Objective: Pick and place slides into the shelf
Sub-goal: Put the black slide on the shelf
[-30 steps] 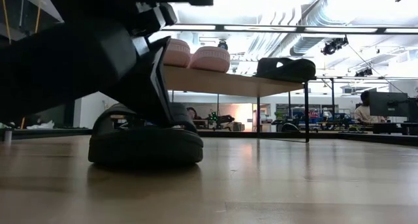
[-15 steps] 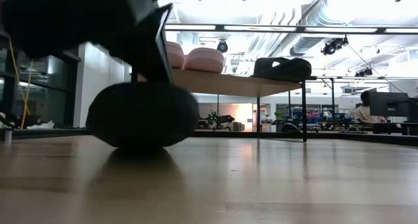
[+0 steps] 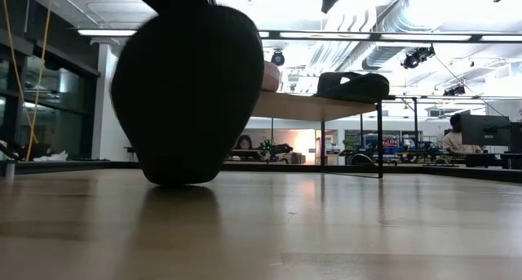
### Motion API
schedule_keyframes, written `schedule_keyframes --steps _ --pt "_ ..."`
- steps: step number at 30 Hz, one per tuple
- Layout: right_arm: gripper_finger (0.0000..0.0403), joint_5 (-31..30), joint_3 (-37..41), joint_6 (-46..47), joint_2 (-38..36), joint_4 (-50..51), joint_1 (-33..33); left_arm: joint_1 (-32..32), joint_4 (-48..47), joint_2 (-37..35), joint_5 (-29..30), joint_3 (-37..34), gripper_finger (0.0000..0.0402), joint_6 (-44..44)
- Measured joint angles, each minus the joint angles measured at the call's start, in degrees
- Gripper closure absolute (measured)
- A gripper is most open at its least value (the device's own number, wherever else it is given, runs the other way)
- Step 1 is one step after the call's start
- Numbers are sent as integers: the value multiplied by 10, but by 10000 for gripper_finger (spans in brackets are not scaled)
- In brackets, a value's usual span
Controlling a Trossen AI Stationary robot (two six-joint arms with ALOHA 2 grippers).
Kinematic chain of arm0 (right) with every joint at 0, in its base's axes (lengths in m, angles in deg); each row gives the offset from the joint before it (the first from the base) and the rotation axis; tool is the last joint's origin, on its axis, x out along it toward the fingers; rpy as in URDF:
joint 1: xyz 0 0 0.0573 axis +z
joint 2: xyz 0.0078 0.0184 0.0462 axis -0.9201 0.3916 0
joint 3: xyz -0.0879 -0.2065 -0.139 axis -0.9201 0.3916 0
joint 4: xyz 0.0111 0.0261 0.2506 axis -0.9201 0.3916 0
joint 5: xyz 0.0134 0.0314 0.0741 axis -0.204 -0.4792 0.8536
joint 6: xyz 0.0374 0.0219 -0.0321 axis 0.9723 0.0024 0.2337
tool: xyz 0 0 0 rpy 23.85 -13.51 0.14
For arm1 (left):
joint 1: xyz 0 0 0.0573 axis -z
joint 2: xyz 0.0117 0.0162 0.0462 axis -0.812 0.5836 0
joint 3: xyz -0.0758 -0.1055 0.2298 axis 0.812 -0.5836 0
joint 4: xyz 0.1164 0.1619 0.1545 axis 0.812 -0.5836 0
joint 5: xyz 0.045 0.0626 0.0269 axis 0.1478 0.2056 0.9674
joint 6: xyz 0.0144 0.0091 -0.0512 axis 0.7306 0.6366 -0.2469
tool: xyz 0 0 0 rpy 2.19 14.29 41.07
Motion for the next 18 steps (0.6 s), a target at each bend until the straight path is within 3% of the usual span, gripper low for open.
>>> schedule_keyframes --steps 11,18 --pt "273 -16 0 21 0 24 45 12 -79 0 27 74 401 -6" --pt "273 -71 0 35 0 24 106 13 -99 -1 39 112 401 9"
